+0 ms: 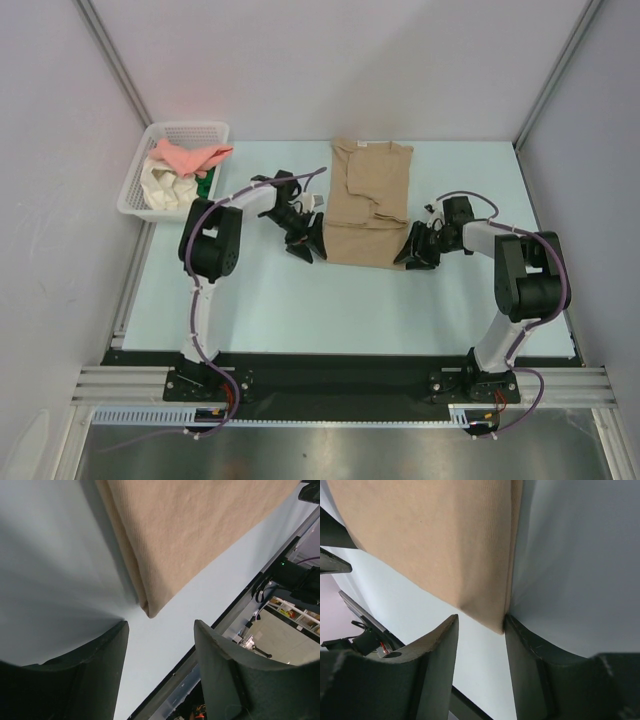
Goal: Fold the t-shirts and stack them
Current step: Fold the tshirt
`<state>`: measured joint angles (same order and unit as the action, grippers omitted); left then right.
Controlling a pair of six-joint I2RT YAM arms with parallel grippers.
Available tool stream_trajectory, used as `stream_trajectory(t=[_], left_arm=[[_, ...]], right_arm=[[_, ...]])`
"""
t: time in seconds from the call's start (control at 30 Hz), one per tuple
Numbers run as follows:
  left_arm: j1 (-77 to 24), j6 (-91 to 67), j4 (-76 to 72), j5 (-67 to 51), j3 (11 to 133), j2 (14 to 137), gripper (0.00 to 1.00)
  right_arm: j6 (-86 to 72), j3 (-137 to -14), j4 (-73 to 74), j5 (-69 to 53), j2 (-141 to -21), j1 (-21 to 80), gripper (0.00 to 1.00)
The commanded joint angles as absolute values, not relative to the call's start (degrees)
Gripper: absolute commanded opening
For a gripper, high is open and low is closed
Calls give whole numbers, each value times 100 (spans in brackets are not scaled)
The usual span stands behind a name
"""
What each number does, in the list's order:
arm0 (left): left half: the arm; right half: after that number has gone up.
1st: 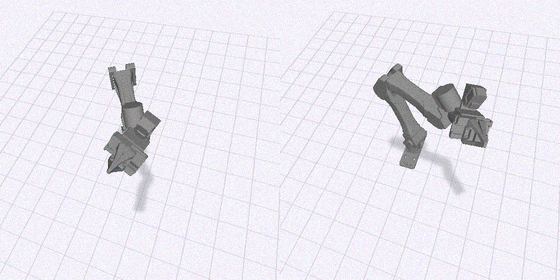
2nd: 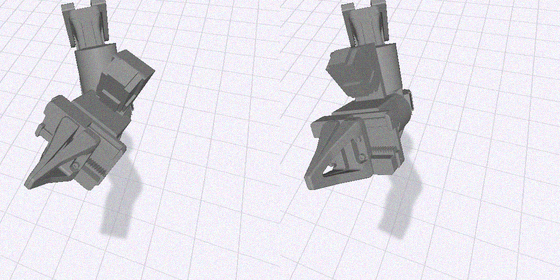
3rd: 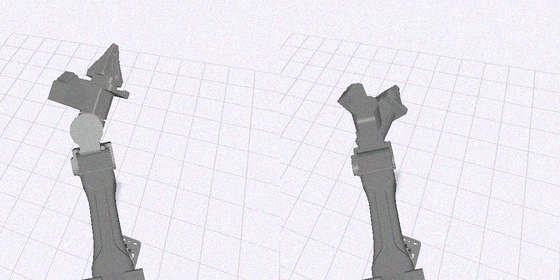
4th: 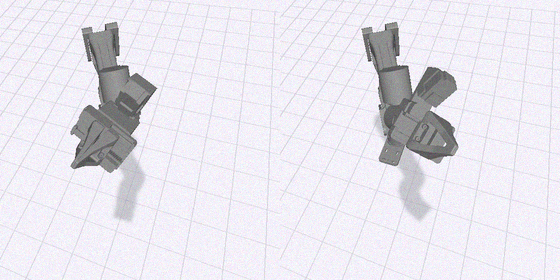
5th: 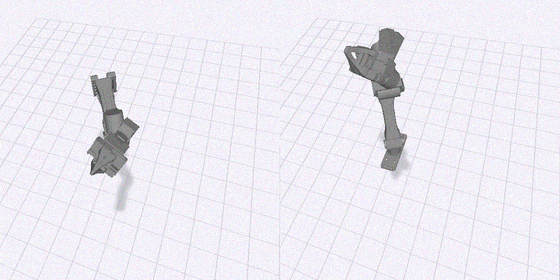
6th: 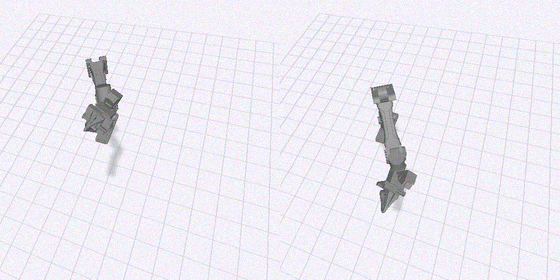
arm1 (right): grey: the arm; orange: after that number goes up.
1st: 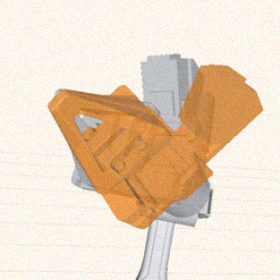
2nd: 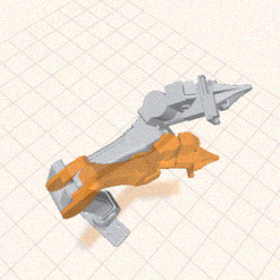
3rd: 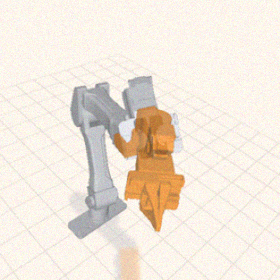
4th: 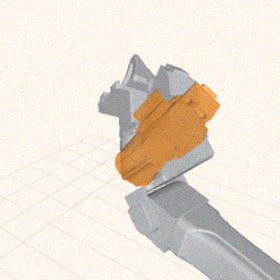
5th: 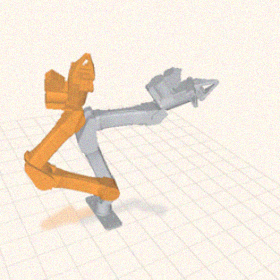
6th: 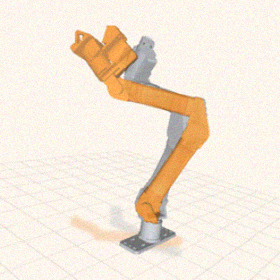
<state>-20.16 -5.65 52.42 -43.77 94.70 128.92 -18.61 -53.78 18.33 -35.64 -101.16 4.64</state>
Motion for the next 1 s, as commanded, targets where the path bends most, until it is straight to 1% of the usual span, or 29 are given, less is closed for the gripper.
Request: stream_trajectory(t=[0.0, 0.17, 0.2, 0.33, 0.47, 0.53, 0.67, 0.7, 0.77, 0.8, 0.83, 0.87, 0.9, 0.93, 0.97], left_arm=[[-2083, -475, 5027, -4096, 9720, 13113, 62], [-2162, -457, 5045, -4096, 9773, 13184, 60], [-2171, -440, 5045, -4096, 9773, 13184, 57], [-2215, -396, 5071, -4096, 9791, 13192, 52], [-2224, -352, 5071, -4131, 9826, 13245, 45], [-2241, -343, 5063, -4157, 9852, 13263, 40], [-2250, -317, 5063, -4183, 9931, 13306, 36], [-2241, -316, 5063, -4192, 9940, 13307, 32], [-2250, -290, 5054, -4192, 9949, 13324, 27], [-2241, -281, 5054, -4192, 9949, 13316, 22], [-2250, -255, 5054, -4201, 9949, 13307, 19], [-2250, -237, 5054, -4210, 9958, 13298, 15], [-2250, -229, 5045, -4201, 9967, 13289, 0], [-2250, -194, 5045, -4201, 9967, 13263, 0], [-2250, -159, 5054, -4236, 9975, 13219, 0]], right_arm=[[-1854, -5484, 1810, -3428, -10266, 501, 47], [-1828, -5458, 1854, -3410, -10283, 510, 47], [-1837, -5458, 1854, -3401, -10283, 510, 47], [-1811, -5423, 1846, -3375, -10248, 501, 47], [-1837, -5353, 1811, -3392, -10248, 501, 44], [-1828, -5309, 1828, -3393, -10248, 510, 44], [-1793, -5247, 1863, -3366, -10283, 510, 43], [-1802, -5230, 1855, -3375, -10283, 510, 43], [-1811, -5186, 1828, -3401, -10283, 510, 39], [-1811, -5177, 1785, -3419, -10283, 510, 37], [-1811, -5168, 1775, -3454, -10283, 501, 31], [-1802, -5168, 1749, -3489, -10275, 510, 28], [-1802, -5159, 1749, -3498, -10266, 510, 25], [-1802, -5133, 1740, -3498, -10240, 510, 13], [-1776, -5115, 1758, -3420, -10196, 518, 10]])
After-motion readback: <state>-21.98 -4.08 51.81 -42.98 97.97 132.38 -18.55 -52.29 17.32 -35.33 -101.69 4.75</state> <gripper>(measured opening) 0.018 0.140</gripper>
